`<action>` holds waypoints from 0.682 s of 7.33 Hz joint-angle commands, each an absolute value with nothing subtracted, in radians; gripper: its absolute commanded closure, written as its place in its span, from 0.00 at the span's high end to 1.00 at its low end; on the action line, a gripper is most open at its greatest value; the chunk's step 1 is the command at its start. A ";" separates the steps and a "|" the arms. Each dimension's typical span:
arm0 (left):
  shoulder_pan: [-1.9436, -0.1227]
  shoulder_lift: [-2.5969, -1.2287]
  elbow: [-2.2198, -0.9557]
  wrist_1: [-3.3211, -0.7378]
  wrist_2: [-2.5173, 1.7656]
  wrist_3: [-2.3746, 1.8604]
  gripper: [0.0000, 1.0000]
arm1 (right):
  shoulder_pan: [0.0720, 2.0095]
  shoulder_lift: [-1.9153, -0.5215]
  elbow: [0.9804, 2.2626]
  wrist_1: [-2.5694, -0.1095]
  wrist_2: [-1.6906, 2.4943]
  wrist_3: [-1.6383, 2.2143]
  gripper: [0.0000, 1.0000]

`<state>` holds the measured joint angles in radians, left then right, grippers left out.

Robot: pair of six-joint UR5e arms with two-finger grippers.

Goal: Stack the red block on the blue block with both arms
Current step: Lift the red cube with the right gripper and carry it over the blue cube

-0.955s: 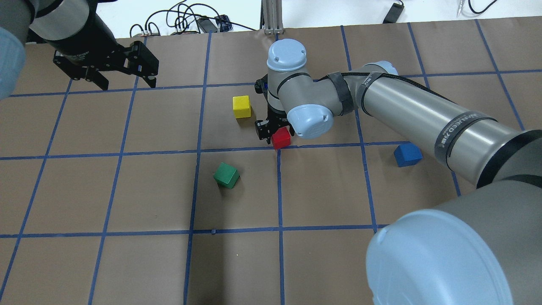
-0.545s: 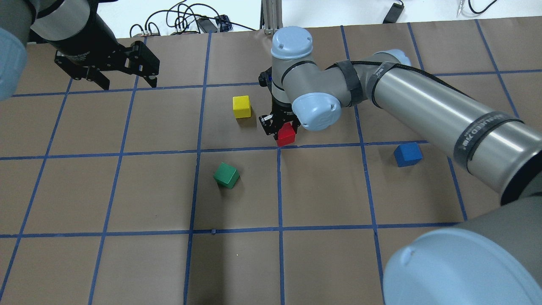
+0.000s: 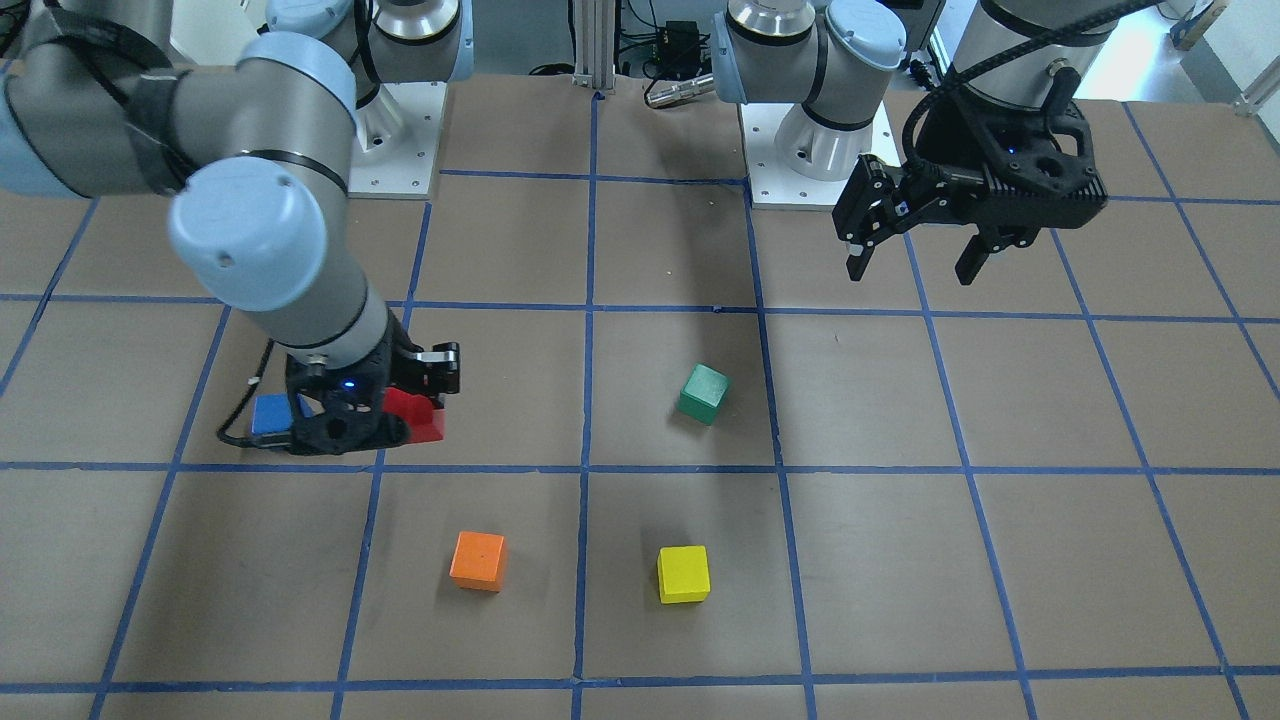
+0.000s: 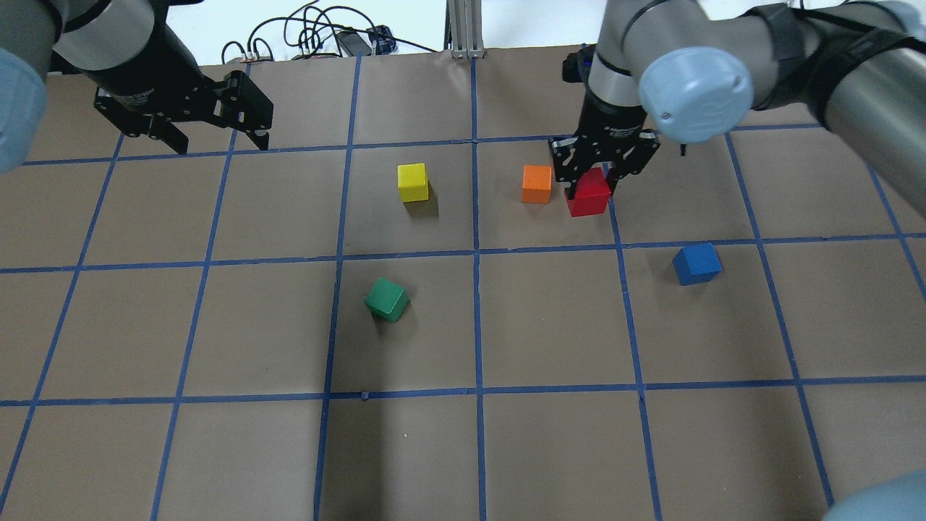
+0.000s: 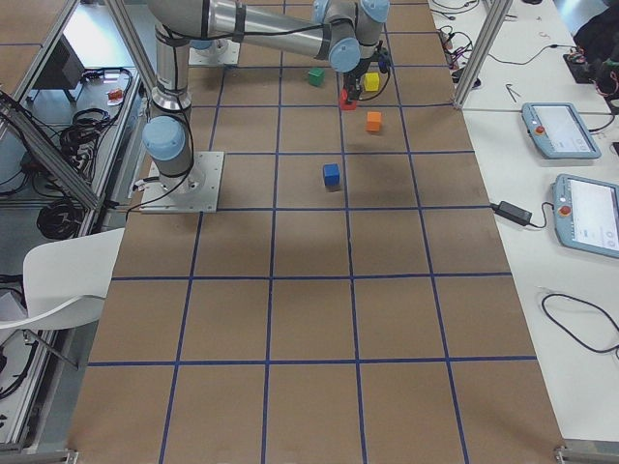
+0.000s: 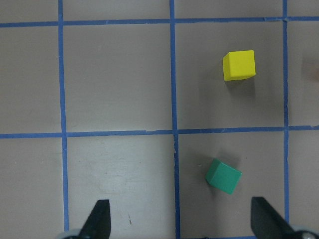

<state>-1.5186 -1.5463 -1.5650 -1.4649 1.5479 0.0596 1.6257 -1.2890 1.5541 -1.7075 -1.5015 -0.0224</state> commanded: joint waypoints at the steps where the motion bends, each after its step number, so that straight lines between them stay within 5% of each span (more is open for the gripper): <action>1: -1.519 -1.546 -1.566 -1.465 1.548 0.060 1.00 | 1.537 -1.345 1.618 -1.696 -1.534 -0.052 0.00; 5: -1.519 -1.546 -1.569 -1.463 1.549 0.060 1.00 | 1.376 -1.384 1.790 -1.848 -1.566 -0.275 0.00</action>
